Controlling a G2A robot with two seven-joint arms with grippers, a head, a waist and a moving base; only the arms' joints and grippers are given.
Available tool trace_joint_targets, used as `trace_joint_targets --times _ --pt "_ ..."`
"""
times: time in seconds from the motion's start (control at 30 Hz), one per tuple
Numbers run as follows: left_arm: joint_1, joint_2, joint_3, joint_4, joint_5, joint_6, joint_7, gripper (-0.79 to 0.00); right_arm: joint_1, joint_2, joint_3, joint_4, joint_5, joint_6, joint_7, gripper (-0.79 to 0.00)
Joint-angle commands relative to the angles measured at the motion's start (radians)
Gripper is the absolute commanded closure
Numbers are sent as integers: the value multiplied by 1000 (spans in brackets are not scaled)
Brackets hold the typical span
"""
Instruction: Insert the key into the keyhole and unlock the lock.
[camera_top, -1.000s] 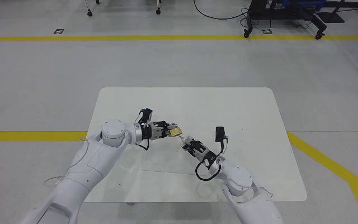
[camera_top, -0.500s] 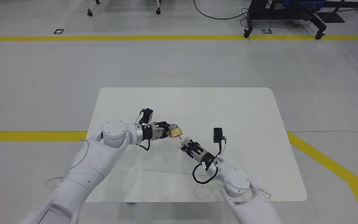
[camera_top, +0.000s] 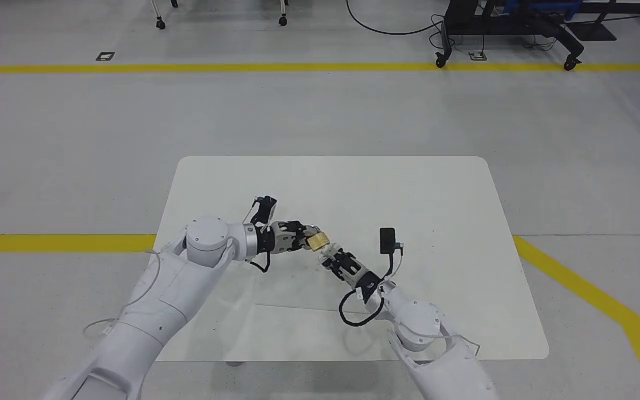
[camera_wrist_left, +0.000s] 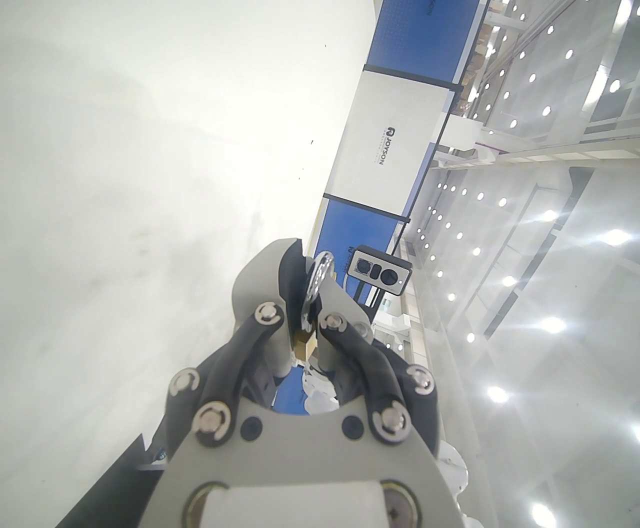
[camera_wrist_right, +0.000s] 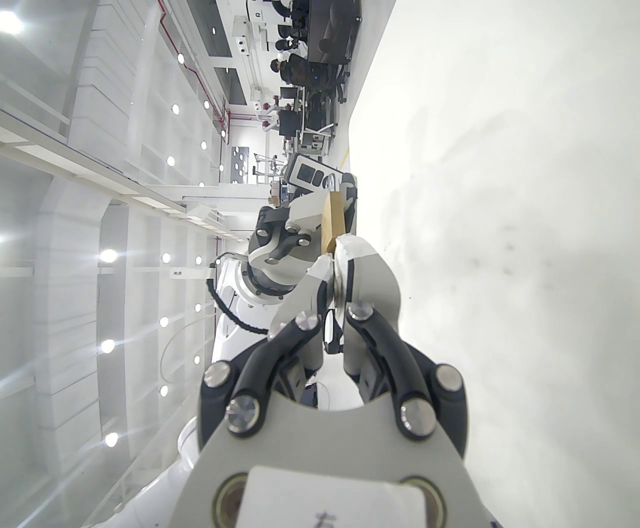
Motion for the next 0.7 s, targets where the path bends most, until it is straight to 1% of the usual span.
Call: trace_joint_targets --times 0.0,0.03,0.07,0.1,0.2,0.3,0.4,0.47,0.5,0.57,0.6,0.67 --pt "1 -1 -2 -1 3 3 -4 0 3 -2 -1 3 4 -7 -1 0" --pt "1 -1 -4 1 4 4 -3 0 2 -2 -1 2 6 -11 1 -65" --pt "1 -1 -7 2 3 4 -2 0 1 -2 0 1 10 -14 4 -172" --pt "0 -2 -10 4 2 5 -3 0 0 -2 2 -1 12 -16 6 -225" --pt "-1 -2 -17 8 2 4 -4 0 -7 -2 9 -9 17 -22 13 -280" --pt "1 -3 -22 7 1 4 -5 0 -14 -1 19 -19 20 -25 18 -302" --pt "2 -4 -27 8 3 3 -5 0 -22 0 27 -28 22 -24 24 -289" --pt "3 -4 -32 9 4 2 -2 0 -27 1 32 -35 24 -22 27 -265" --pt "3 -4 -35 9 5 1 -2 0 -30 1 33 -39 27 -23 32 -228" --pt "4 -4 -40 8 4 -1 -2 0 -37 2 37 -46 32 -20 45 -92" --pt "5 -4 -42 8 6 -2 -1 0 -40 3 38 -50 36 -16 54 -9" --pt "7 -4 -45 4 10 -5 2 0 -43 4 43 -54 51 -6 70 0"
